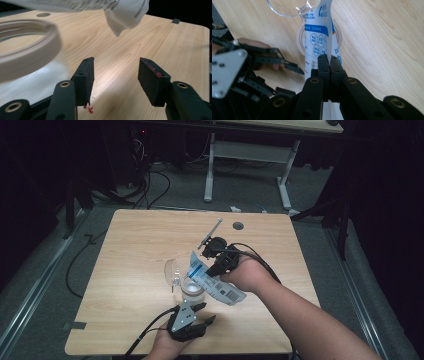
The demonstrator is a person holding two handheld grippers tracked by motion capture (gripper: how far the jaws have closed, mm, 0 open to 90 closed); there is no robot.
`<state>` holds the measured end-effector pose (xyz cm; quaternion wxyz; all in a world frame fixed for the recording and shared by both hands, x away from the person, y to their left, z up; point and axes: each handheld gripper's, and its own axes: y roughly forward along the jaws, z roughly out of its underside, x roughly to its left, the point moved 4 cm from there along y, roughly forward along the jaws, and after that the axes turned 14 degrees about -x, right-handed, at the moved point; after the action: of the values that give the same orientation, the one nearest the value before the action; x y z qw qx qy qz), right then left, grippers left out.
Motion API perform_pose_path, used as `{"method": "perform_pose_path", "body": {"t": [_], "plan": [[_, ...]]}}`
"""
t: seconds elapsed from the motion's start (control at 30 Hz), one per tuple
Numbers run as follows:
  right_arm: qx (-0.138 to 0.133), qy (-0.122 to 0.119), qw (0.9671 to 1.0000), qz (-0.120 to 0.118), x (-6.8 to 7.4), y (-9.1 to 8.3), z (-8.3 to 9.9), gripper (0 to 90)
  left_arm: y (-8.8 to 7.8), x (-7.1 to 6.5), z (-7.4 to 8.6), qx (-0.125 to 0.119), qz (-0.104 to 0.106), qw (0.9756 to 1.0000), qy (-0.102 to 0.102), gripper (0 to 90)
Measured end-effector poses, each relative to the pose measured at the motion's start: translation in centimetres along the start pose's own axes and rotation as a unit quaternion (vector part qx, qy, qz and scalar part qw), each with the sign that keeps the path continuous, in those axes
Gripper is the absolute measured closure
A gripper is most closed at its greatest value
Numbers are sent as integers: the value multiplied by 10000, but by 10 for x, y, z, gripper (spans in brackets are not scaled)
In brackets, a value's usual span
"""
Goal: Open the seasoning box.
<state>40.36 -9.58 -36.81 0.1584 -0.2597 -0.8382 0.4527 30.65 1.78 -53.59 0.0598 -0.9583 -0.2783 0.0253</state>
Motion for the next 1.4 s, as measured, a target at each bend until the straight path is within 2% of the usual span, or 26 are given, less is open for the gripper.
{"method": "perform_pose_path", "body": {"t": [0.1, 0.13, 0.17, 0.2, 0.23, 0.27, 0.4, 0.53, 0.6, 0.67, 0.7, 0.73, 0.8, 0.97, 1.23, 1.4], "plan": [[-16, -22, 10000, 24, 0, 0, 1, 898, -10, 7, 2, -38, -35, 10000, -33, 471], [-59, 4, 10000, 6, 0, 0, 1, 898, -20, 15, 4, -100, -134, 9998, -118, 471], [-69, 15, 10000, 5, 0, 0, 2, 898, -20, 15, 4, -100, -134, 9998, -118, 472], [-60, 5, 10000, 11, 0, 0, 2, 898, -28, 23, 4, -123, -205, 9995, -202, 472], [-47, -4, 10000, 3, -1, 0, 3, 898, -28, 23, 4, -123, -205, 9995, -202, 472], [-9, 5, 10000, -1, -1, 1, 4, 898, -34, 30, 2, -135, -259, 9993, -243, 472], [54, -10, 10000, 42, -1, 4, 5, 898, -47, 39, -1, -110, -357, 9993, -99, 472], [73, 4, 10000, 67, -2, 4, 5, 898, -61, 54, 6, 31, -517, 9986, -77, 474], [70, -7, 10000, 58, -1, 4, 6, 898, -66, 64, 9, 0, -684, 9973, -253, 477], [70, -34, 9999, 79, -2, 3, 7, 898, -71, 75, 8, -36, -888, 9957, -256, 479], [70, -34, 9999, 79, -2, 3, 7, 898, -71, 75, 8, -36, -888, 9957, -256, 479], [87, -34, 9999, 108, -2, 3, 8, 898, -76, 84, 5, -14, -1063, 9939, -309, 478], [101, -45, 9999, 103, -3, 3, 9, 898, -80, 89, 4, -34, -1145, 9924, -445, 474], [105, -33, 9999, 115, -5, 3, 12, 898, -84, 95, 5, -62, -1230, 9904, -622, 472], [108, 106, 9995, 276, -16, 0, 22, 898, -83, 95, 7, -17, -1155, 9914, -617, 469], [102, 247, 9990, 354, -30, -2, 34, 897, -82, 94, 8, 26, -1087, 9923, -601, 461]]}}
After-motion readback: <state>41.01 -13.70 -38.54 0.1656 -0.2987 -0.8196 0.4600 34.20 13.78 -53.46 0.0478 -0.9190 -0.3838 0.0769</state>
